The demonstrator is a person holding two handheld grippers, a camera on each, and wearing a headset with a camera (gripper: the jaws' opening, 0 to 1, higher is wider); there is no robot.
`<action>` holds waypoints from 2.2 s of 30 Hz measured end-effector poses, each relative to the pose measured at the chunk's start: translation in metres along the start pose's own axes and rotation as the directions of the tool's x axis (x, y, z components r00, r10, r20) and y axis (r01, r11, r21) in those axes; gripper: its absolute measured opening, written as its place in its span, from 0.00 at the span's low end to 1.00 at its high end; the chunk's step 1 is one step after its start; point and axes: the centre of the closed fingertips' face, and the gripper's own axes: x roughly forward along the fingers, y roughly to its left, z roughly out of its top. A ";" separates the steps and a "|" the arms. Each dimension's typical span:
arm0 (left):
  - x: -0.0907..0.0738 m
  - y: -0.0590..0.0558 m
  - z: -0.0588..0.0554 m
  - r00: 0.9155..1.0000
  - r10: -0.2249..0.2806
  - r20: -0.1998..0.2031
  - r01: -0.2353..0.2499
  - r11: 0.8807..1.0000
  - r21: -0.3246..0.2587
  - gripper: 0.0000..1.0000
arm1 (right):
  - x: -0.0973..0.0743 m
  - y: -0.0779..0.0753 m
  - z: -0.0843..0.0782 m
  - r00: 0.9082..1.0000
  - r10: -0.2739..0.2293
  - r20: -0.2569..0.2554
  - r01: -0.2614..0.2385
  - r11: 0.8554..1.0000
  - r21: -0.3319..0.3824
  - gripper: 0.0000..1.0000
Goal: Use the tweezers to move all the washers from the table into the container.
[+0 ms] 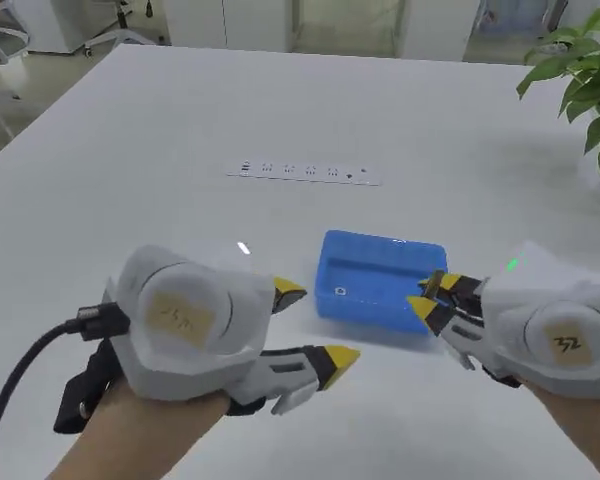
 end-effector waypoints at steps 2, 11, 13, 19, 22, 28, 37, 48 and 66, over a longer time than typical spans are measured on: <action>0.004 -0.003 0.000 1.000 -0.022 -0.005 0.022 1.000 0.020 0.31 | 0.002 0.008 -0.006 0.999 0.024 -0.023 -0.024 1.000 0.006 0.05; 0.026 -0.027 -0.026 0.981 -0.148 -0.121 0.165 0.976 0.144 0.18 | 0.006 0.035 -0.040 0.985 0.076 -0.157 -0.084 0.996 -0.044 0.05; 0.033 -0.032 -0.031 0.977 -0.164 -0.137 0.185 0.970 0.158 0.20 | 0.008 0.041 -0.050 0.978 0.086 -0.189 -0.098 0.994 -0.056 0.05; 0.047 -0.040 -0.037 0.965 -0.209 -0.156 0.232 0.962 0.145 0.22 | 0.012 0.058 -0.069 0.957 0.126 -0.261 -0.158 0.982 -0.106 0.05; 0.049 -0.043 -0.028 0.962 -0.242 -0.130 0.257 0.959 0.119 0.17 | 0.015 0.064 -0.076 0.949 0.127 -0.289 -0.176 0.973 -0.151 0.05; 0.050 -0.050 -0.035 0.943 -0.292 -0.160 0.320 0.929 0.186 0.04 | 0.020 0.074 -0.082 0.937 0.158 -0.312 -0.210 0.968 -0.139 0.04; 0.056 -0.050 -0.045 0.930 -0.319 -0.183 0.353 0.913 0.202 0.00 | 0.024 0.080 -0.080 0.936 0.128 -0.327 -0.214 0.946 -0.243 0.05; 0.061 -0.046 -0.079 0.891 -0.387 -0.236 0.439 0.866 0.241 0.00 | 0.022 0.083 -0.096 0.942 0.071 -0.329 -0.153 0.961 -0.229 0.17; 0.058 -0.021 -0.114 0.937 -0.247 -0.248 0.264 0.964 0.040 0.21 | -0.029 0.061 -0.078 0.981 0.063 -0.184 -0.003 0.951 0.311 0.38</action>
